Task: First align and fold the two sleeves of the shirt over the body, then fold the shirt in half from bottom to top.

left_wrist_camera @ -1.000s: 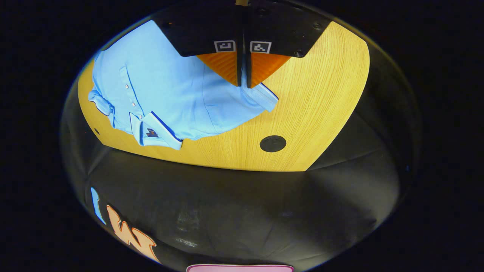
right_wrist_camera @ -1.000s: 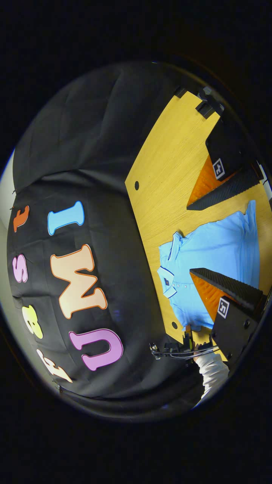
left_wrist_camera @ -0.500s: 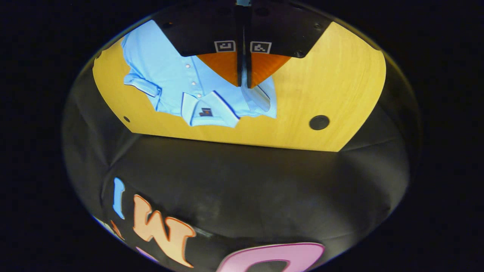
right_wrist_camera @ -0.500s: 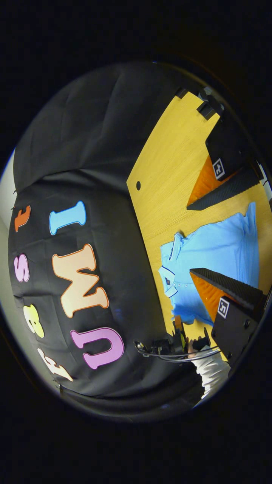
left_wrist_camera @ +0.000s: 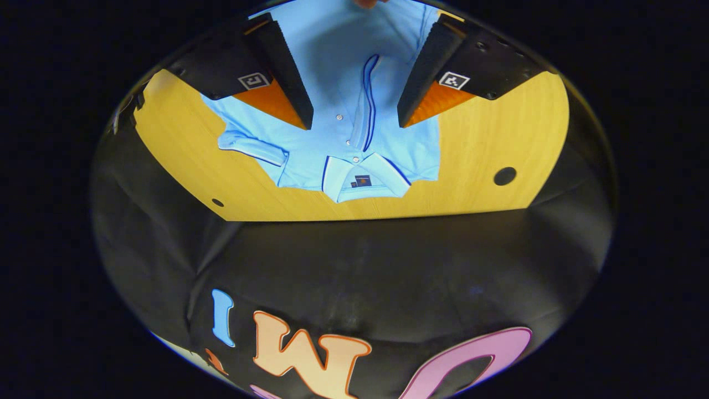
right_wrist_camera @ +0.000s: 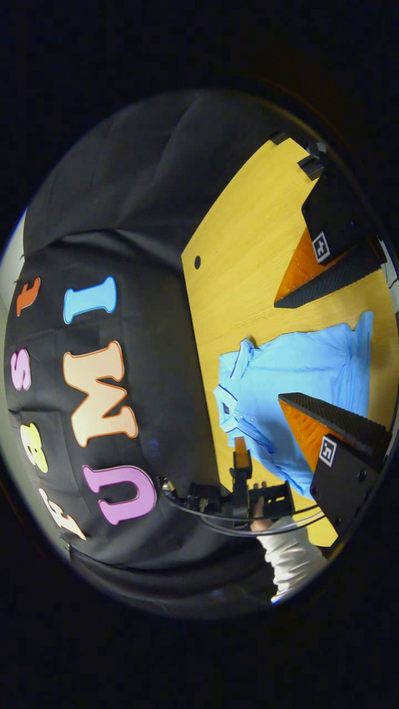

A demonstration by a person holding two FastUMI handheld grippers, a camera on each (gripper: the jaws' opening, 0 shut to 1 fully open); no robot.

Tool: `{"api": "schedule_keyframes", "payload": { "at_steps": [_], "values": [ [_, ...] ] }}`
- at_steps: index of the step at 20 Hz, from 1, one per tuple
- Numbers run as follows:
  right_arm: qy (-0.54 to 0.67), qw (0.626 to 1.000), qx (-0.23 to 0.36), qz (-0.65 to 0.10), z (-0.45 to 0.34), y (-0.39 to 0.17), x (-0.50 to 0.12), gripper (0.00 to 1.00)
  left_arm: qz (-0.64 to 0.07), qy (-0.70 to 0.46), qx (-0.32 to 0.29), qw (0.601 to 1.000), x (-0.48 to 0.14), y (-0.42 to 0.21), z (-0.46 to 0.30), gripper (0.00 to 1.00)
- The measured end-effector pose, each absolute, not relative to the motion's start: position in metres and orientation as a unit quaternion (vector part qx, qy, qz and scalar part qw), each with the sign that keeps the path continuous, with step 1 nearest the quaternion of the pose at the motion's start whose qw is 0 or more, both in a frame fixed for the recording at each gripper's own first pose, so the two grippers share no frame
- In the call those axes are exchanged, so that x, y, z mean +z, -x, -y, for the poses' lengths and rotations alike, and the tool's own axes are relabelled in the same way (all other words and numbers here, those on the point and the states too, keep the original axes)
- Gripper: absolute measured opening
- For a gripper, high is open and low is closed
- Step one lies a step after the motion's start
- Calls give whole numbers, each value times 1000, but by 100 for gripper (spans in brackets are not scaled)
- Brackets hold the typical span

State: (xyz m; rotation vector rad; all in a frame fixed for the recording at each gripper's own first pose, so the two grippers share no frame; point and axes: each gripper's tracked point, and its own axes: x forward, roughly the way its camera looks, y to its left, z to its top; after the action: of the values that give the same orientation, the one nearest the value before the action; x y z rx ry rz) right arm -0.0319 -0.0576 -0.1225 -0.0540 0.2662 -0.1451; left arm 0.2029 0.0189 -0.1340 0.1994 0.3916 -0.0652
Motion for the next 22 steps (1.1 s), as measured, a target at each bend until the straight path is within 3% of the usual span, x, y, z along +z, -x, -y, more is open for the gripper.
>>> {"api": "schedule_keyframes", "payload": {
  "at_steps": [5, 12, 17, 22],
  "values": [
    [57, 979, -24, -196, 64, 39, -177, 97, -202, -104, -11, 974, -135, -95, -36, 95],
    [77, 954, 33, -288, 71, 58, -253, 97, -293, -86, 20, 952, -208, 45, -61, 95],
    [120, 931, 54, -339, 82, 71, -292, 98, -342, -68, 43, 936, -255, 81, -63, 96],
    [142, 926, 64, -345, 81, 68, -306, 98, -357, -72, 56, 930, -276, 89, -70, 96]
  ]
}}
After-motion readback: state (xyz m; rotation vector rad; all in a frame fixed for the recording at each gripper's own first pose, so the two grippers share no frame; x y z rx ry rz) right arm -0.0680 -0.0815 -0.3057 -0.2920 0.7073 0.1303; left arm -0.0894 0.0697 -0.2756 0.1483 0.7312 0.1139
